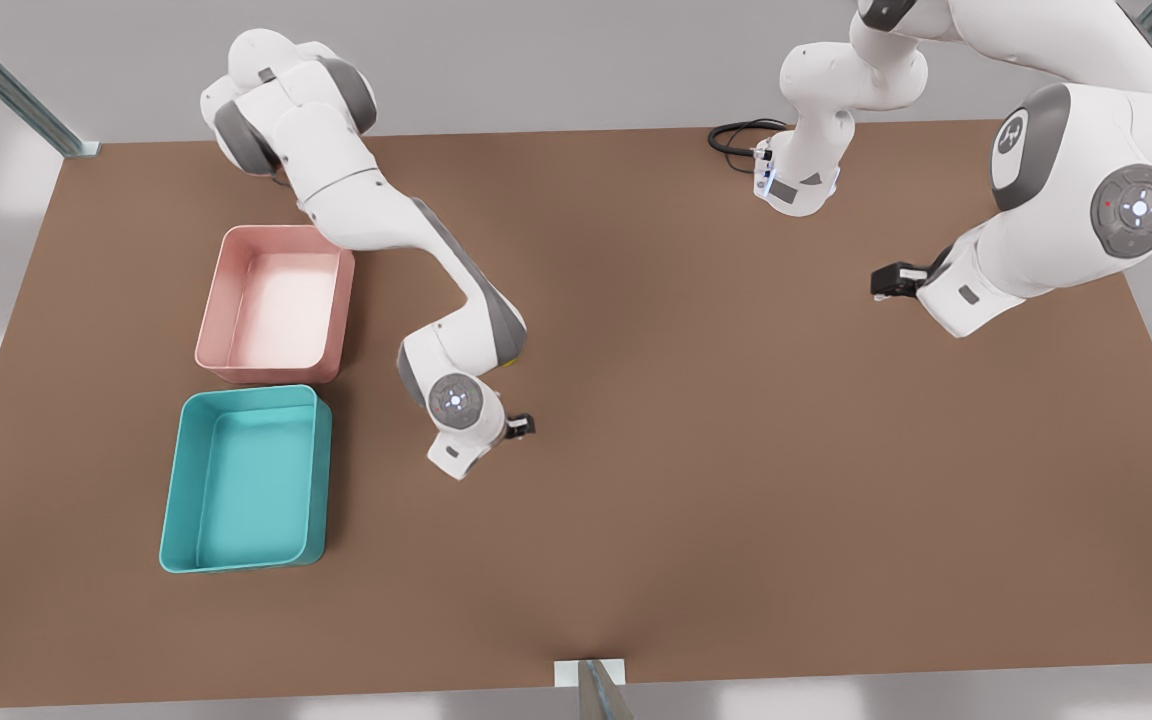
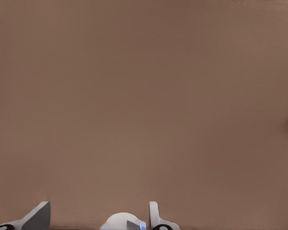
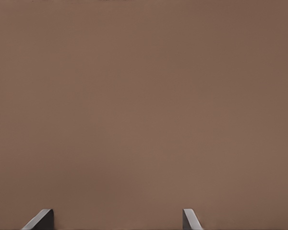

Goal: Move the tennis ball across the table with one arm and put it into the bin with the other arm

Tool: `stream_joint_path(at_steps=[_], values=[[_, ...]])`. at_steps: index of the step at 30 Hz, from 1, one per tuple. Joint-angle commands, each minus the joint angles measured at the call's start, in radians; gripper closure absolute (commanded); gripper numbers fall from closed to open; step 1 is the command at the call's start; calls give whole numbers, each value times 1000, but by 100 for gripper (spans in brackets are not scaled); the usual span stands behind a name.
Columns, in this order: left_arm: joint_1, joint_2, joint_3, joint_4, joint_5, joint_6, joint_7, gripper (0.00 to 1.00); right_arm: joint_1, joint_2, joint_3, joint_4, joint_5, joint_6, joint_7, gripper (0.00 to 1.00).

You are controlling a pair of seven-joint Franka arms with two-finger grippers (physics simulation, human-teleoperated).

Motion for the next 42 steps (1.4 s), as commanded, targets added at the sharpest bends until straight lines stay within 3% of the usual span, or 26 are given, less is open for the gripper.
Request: stream_joint_path(at_steps=[1, 16, 42], values=[[0, -1, 0, 0, 0, -13, -342, 0, 6, -10, -1, -34, 0, 201, 699, 0], [3, 5, 0, -5, -2, -19, -342, 0, 128, -254, -1, -485, -63, 281, 644, 0], [2, 10, 0, -9, -2, -41, -344, 0, 233, -232, -1, -632, -80, 290, 644, 0]])
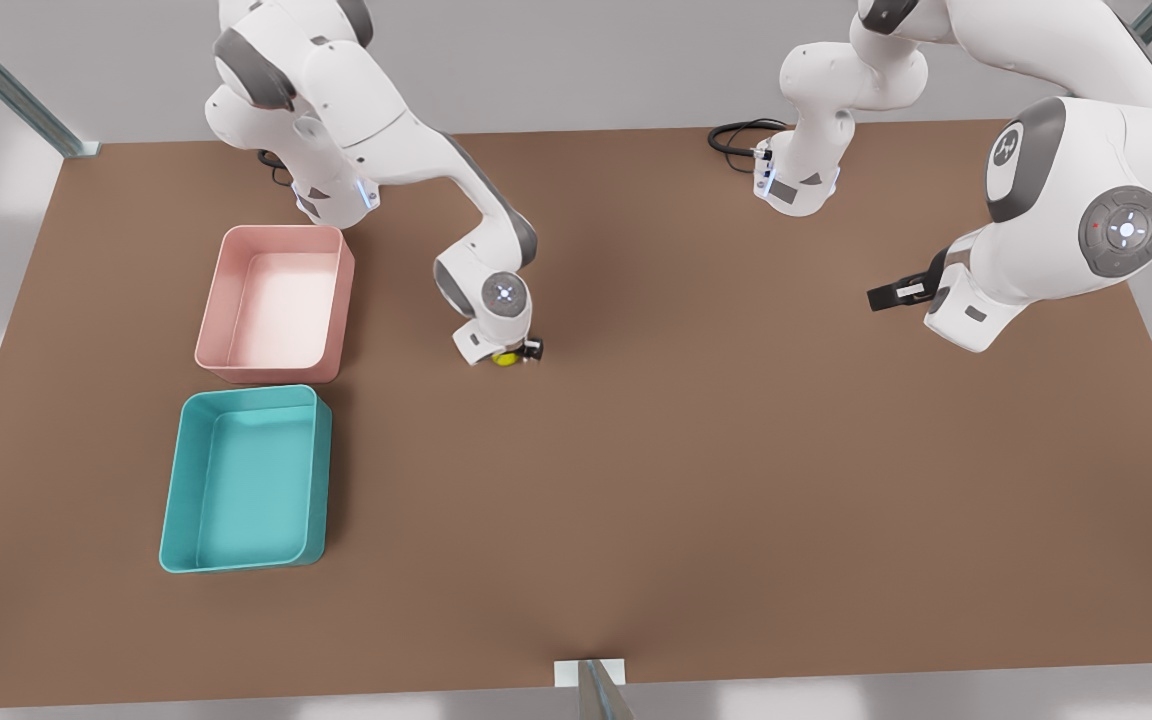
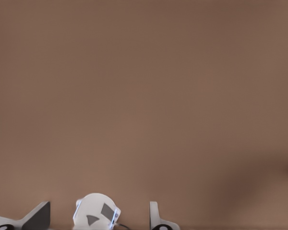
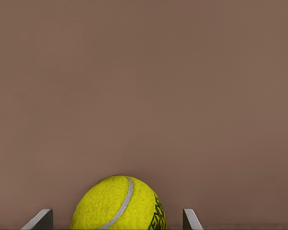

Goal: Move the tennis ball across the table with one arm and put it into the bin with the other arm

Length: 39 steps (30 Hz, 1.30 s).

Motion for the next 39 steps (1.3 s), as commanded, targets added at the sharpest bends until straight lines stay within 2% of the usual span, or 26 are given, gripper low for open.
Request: stream_joint_path(at_steps=[1, 5, 6, 8, 9, 11, 14, 16, 18, 22, 25, 26, 31, 32, 33, 36, 38, 39], values=[[0, -1, 0, 0, 0, -3, -34, 0, 6, 9, 0, -1, 1, 8, 56, 0], [0, -1, 0, 0, 0, -3, -34, 0, 6, 28, 0, -1, 1, 18, 56, 0], [0, -1, 0, 0, 0, -3, -34, 0, 4, 28, 0, -1, 1, 20, 53, 5], [-1, 2, 0, 0, 0, -3, -35, 0, -2, 25, 2, 1, 1, 20, 40, 29], [-1, 2, 0, 0, 2, -3, -35, 0, -5, 22, 2, 1, 1, 18, 38, 33], [-3, 5, 0, 0, 0, -3, -37, 0, -10, 8, 0, 5, 2, 8, 38, 36], [-3, 6, 0, 0, 0, -2, -37, 0, -103, -98, -2, 18, 2, -84, -104, 36], [-3, 6, 0, 0, 2, -2, -37, 0, -256, -164, -15, 53, -5, -184, -341, 36], [-3, 8, 0, 0, 0, -2, -37, 0, -411, -171, -18, 100, -156, -235, -483, 36], [-3, 8, 0, 0, 2, -3, -37, 0, -654, -121, -21, 229, -188, -236, -847, 36], [-3, 8, 0, 0, 2, -3, -37, 0, -729, -50, -21, 285, -196, -224, -908, 36], [-3, 8, 0, 0, 0, -3, -37, 0, -744, -27, -20, 298, -187, -223, -922, 0], [-3, 10, 0, 0, 2, -2, -37, 0, -747, -9, -20, 314, -183, -224, -921, 0], [-3, 10, 0, 0, 0, -2, -37, 0, -747, -15, -15, 328, -168, -259, -919, 0], [-3, 10, 0, 0, 2, -2, -37, 0, -740, -18, -11, 384, -130, -399, -915, 0], [-5, 10, -2, 0, 2, -3, -35, 0, -720, 0, -17, 746, -113, -991, -922, 0], [-6, 14, -2, 0, 4, -2, -37, 0, -717, -36, -20, 854, -143, -1167, -928, 0], [-6, 16, -2, 0, 4, 0, -37, 0, -721, -119, -11, 845, -147, -1178, -916, 0]])
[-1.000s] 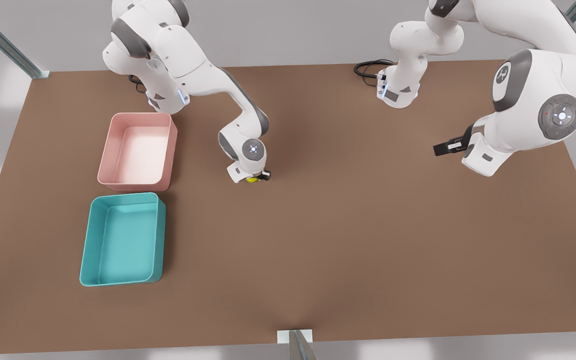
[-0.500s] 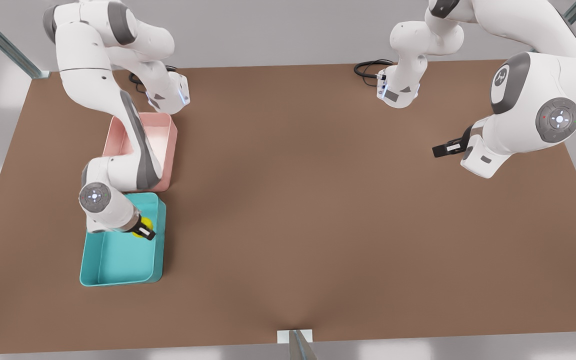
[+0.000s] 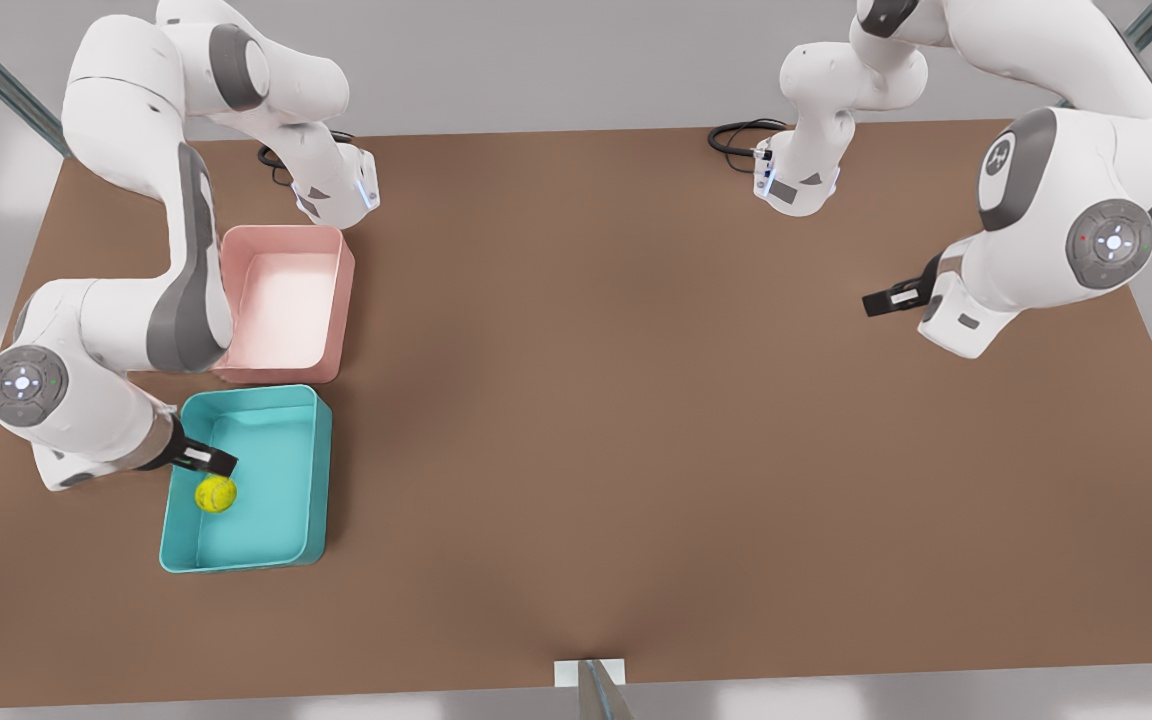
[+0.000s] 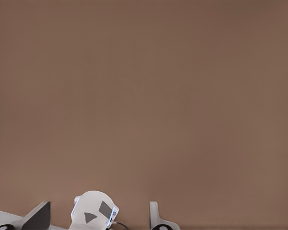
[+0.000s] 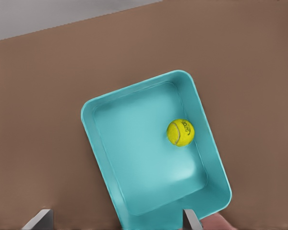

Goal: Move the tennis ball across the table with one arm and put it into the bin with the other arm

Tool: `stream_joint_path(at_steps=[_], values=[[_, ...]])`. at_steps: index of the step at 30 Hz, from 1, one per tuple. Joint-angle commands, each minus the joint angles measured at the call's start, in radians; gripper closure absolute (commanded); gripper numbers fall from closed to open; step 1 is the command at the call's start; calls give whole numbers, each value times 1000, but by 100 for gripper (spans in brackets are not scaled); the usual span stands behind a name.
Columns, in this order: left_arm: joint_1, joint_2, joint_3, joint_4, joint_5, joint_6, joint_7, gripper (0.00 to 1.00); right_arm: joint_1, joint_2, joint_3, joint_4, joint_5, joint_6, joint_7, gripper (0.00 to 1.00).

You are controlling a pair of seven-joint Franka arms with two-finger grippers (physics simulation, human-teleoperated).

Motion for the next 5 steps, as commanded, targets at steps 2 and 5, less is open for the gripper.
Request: stream_joint_path(at_steps=[2, 5], values=[[-1, 0, 0, 0, 1, 2, -4, 0, -49, -145, 23, -33, 5, -401, -266, 0], [-1, 0, 0, 0, 1, 2, -4, 0, -96, -191, 44, -93, 44, -378, -263, 0]])
